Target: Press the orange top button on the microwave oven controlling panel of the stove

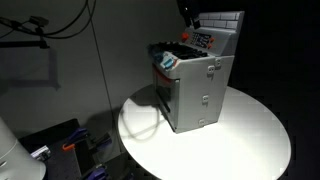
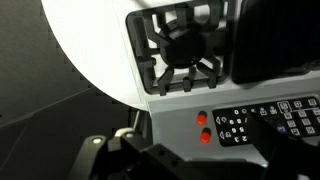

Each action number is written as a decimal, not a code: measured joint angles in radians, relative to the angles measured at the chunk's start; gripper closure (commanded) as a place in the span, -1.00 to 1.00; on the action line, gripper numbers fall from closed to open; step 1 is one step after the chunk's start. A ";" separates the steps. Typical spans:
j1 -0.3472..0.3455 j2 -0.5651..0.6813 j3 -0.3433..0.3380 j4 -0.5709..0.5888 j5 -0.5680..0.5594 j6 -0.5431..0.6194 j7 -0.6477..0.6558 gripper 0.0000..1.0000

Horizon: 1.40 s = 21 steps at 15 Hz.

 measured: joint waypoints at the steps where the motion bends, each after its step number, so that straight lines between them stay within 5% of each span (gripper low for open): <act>1: 0.000 0.017 -0.004 0.012 0.006 0.008 0.010 -1.00; 21: 0.019 0.251 -0.069 0.181 0.014 0.085 0.155 -1.00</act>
